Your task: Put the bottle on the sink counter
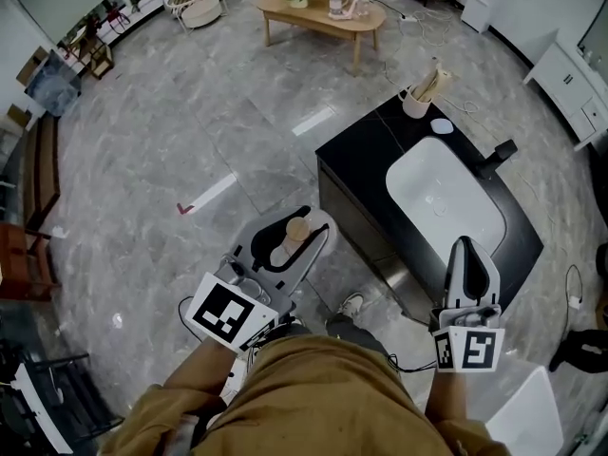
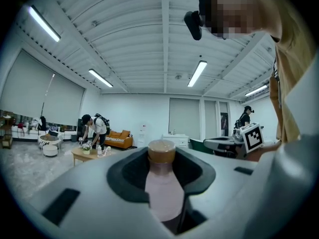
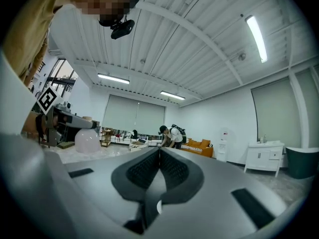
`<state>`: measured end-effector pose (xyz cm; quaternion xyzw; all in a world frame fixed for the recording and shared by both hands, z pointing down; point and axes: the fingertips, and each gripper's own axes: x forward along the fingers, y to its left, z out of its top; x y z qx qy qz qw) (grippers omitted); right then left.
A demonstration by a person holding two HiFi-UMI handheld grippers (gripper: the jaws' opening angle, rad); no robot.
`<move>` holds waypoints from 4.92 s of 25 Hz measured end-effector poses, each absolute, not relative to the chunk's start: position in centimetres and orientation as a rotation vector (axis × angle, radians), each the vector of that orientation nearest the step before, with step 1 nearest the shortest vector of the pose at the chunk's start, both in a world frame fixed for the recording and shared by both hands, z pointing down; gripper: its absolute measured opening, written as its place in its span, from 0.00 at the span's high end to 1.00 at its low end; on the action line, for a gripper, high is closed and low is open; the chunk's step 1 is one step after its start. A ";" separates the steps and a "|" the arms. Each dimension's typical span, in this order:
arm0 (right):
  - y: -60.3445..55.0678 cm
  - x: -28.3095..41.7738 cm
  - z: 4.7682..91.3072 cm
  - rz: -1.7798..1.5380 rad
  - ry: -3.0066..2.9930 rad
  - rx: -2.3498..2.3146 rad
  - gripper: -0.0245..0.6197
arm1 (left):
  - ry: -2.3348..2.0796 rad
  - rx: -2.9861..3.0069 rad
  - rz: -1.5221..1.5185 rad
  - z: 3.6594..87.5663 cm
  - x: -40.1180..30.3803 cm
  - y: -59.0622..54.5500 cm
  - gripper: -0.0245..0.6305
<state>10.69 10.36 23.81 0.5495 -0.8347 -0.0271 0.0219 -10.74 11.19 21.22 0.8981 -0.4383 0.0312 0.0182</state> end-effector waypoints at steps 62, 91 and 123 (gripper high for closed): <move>-1.5 11.6 29.3 0.074 -2.419 1.753 0.95 | -1.158 2.821 0.234 31.1 -4.9 -9.7 0.77; -3.7 11.0 31.7 0.106 -2.377 1.755 0.95 | -1.099 2.838 0.277 34.7 -3.9 -14.1 0.77; -5.6 10.1 35.0 0.169 -2.327 1.781 0.95 | -1.022 2.861 0.322 41.3 -2.4 -18.3 0.77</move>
